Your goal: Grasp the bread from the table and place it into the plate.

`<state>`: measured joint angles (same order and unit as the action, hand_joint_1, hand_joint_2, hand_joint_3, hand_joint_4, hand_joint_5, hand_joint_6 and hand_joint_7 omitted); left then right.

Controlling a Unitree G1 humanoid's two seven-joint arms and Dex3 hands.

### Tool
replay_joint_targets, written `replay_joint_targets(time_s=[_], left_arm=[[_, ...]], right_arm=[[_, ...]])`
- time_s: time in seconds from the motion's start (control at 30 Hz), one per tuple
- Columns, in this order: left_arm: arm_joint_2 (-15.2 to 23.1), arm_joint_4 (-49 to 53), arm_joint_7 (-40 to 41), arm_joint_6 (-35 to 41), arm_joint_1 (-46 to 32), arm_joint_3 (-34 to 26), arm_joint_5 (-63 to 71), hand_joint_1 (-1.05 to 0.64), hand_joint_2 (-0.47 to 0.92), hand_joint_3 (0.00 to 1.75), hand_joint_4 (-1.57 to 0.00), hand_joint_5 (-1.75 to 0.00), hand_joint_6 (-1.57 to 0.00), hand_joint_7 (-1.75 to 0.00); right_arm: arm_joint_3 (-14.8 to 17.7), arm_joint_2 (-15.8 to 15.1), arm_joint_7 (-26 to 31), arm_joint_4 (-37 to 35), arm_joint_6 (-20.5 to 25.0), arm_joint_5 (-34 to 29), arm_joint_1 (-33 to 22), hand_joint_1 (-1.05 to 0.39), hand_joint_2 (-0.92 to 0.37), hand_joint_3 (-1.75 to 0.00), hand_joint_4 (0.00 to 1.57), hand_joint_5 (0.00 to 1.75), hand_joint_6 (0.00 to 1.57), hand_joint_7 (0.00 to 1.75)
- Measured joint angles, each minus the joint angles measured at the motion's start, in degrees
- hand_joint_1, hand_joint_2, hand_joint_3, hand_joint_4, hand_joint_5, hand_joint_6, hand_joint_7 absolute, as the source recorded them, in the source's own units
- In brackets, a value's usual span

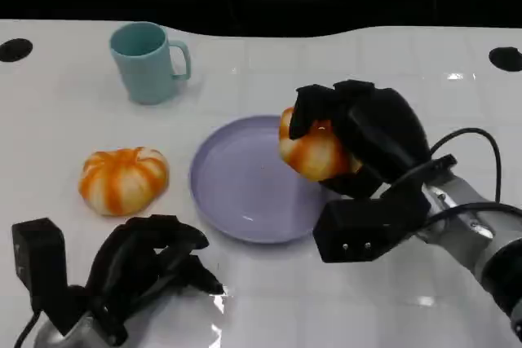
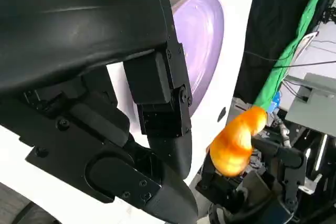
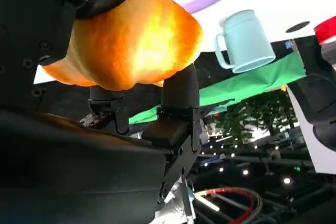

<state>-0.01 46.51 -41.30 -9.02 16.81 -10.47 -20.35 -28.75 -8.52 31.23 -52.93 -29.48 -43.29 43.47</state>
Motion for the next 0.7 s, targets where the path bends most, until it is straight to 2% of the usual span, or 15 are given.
replay_joint_targets(time_s=[0.1,0.17,0.4,0.43,0.47,0.5,0.53,0.57,0.6,0.63,0.7], left_arm=[[0.0,0.0,0.0,0.0,0.0,0.0,0.0,-1.03,0.73,0.0,-1.57,-0.45,-1.57,-0.19],[0.0,-0.1,0.0,0.0,-0.1,0.0,0.0,-1.04,0.73,0.0,-1.57,-0.45,-1.57,-0.2],[-0.1,-1.0,0.0,0.0,-0.7,0.2,0.1,-1.04,0.73,0.0,-1.57,-0.46,-1.57,-0.2],[-0.1,-1.1,0.0,0.1,-0.7,0.3,0.1,-1.04,0.73,0.0,-1.57,-0.46,-1.57,-0.21],[-0.1,-1.2,0.0,0.1,-0.8,0.2,0.1,-1.04,0.74,0.0,-1.57,-0.46,-1.57,-0.21],[-0.1,-1.2,0.0,0.1,-0.8,0.2,0.1,-1.04,0.74,0.01,-1.57,-0.46,-1.57,-0.21],[0.0,-1.2,0.0,0.1,-0.8,0.2,0.1,-1.04,0.74,0.01,-1.57,-0.46,-1.57,-0.21],[0.0,-1.2,0.0,0.0,-0.8,0.2,0.1,-1.04,0.74,0.0,-1.57,-0.46,-1.57,-0.21],[0.0,-1.2,0.0,0.0,-0.8,0.3,0.1,-1.04,0.74,0.0,-1.57,-0.46,-1.57,-0.21],[0.0,-1.2,0.0,-0.1,-0.9,0.3,0.1,-1.04,0.74,0.0,-1.57,-0.46,-1.57,-0.21],[0.0,-1.3,0.0,-0.1,-0.9,0.4,0.1,-1.04,0.74,0.0,-1.57,-0.46,-1.57,-0.21]], right_arm=[[-0.1,0.4,0.0,-0.5,0.1,0.0,0.6,-0.2,-0.23,-1.43,1.03,1.75,0.92,1.39],[-0.2,0.7,0.1,-1.3,0.0,0.0,1.1,-0.2,-0.26,-1.38,1.02,1.75,0.89,1.49],[-1.3,4.1,-1.1,-7.4,-0.5,0.3,3.0,-0.19,-0.33,-1.33,0.97,1.75,0.83,1.55],[-1.3,4.2,-1.2,-7.6,-0.6,0.3,3.1,-0.2,-0.36,-1.25,0.9,1.68,0.77,1.45],[-1.3,4.2,-1.2,-7.7,-0.7,0.3,3.3,-0.23,-0.5,-0.97,0.78,1.53,0.7,1.15],[-1.2,4.3,-2.0,-8.0,-0.8,0.6,3.5,-0.25,-0.61,-0.74,0.71,1.44,0.68,0.91],[-1.2,4.4,-3.7,-8.5,-0.8,1.0,3.9,-0.33,-0.76,-0.47,0.56,1.18,0.59,0.63],[-1.2,4.4,-5.7,-8.9,-0.6,1.4,4.1,-0.39,-0.84,-0.32,0.49,1.0,0.55,0.47],[-1.3,4.5,-8.3,-9.1,-0.1,1.7,4.2,-0.48,-0.89,-0.22,0.41,0.8,0.48,0.32],[-1.4,4.5,-10.6,-9.1,0.3,1.7,4.3,-0.52,-0.9,-0.18,0.4,0.7,0.46,0.24],[-1.8,4.5,-13.8,-9.0,0.7,1.8,4.3,-0.55,-0.92,-0.15,0.38,0.61,0.44,0.18]])
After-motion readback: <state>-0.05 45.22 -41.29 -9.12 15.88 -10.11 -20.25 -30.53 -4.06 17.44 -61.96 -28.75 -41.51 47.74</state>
